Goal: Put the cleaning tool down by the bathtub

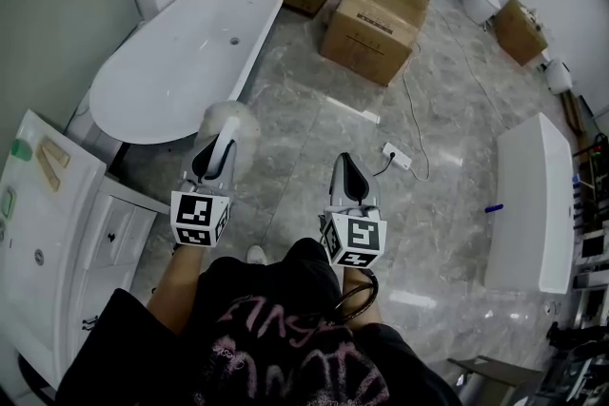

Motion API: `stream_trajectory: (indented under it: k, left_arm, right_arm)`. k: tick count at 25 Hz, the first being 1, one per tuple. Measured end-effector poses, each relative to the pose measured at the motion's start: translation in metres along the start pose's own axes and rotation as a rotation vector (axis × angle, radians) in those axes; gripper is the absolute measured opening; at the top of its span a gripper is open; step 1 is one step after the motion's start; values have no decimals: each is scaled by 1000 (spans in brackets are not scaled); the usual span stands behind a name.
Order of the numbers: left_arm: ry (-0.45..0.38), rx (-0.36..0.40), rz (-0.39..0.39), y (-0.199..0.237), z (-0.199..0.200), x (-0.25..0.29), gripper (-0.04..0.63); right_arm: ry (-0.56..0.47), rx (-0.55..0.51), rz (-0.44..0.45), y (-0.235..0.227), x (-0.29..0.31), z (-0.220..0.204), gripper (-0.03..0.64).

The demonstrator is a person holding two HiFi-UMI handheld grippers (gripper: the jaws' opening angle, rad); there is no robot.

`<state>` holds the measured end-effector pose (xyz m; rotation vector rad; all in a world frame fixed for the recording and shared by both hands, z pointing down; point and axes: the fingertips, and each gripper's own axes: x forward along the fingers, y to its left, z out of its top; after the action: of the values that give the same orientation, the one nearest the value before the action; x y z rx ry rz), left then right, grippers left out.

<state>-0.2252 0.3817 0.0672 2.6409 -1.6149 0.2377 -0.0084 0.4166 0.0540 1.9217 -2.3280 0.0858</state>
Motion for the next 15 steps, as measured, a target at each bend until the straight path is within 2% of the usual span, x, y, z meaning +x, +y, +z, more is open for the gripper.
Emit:
stream_trajectory:
  k: [10,15]
  left_arm:
    - [10,13,-17,4,-4,7,82]
    - [3,5,-12,13,-3,17,82]
  right_arm:
    - [22,25,-47,-19,0,-12,14]
    - [26,18,-41,-21,13,-16,14]
